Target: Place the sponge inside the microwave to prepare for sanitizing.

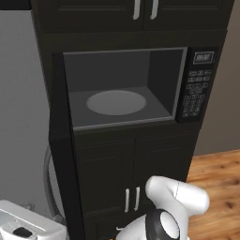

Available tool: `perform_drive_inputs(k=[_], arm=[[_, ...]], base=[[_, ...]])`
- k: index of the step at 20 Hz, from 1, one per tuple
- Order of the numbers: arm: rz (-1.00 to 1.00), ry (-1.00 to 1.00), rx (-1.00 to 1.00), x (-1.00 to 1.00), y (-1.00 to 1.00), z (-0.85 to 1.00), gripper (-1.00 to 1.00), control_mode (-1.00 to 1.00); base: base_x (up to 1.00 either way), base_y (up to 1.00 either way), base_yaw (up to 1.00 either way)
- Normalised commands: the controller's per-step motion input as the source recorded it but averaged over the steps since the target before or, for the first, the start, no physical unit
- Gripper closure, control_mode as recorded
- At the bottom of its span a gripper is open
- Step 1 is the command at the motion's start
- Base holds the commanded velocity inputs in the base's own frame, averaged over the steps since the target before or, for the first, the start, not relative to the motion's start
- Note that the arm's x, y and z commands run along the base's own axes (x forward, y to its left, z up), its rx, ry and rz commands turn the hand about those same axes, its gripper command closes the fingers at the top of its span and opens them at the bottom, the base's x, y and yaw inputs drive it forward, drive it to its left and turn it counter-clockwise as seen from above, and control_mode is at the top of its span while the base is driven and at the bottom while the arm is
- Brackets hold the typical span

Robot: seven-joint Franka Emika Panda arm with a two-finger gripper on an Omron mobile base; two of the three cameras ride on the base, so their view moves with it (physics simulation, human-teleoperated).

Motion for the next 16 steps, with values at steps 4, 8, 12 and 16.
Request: perform_drive_inputs(k=[4, 8, 12, 16], arm=[[-0.08, 0.00, 0.00, -0.03, 0.18, 0.00, -1.00, -1.00], [-0.12, 0.00, 0.00, -0.12, 0.41, 0.00, -1.00, -1.00], [-0.08, 0.13, 0.00, -0.55, 0.15, -0.01, -1.00, -1.00], [-0.13, 0.05, 0.00, 0.03, 0.64, 0.00, -1.00, -1.00]], base=[[0.00, 0.00, 0.00], [0.00, 0.00, 0.00], [0.00, 0.00, 0.00], [0.00, 0.00, 0.00]])
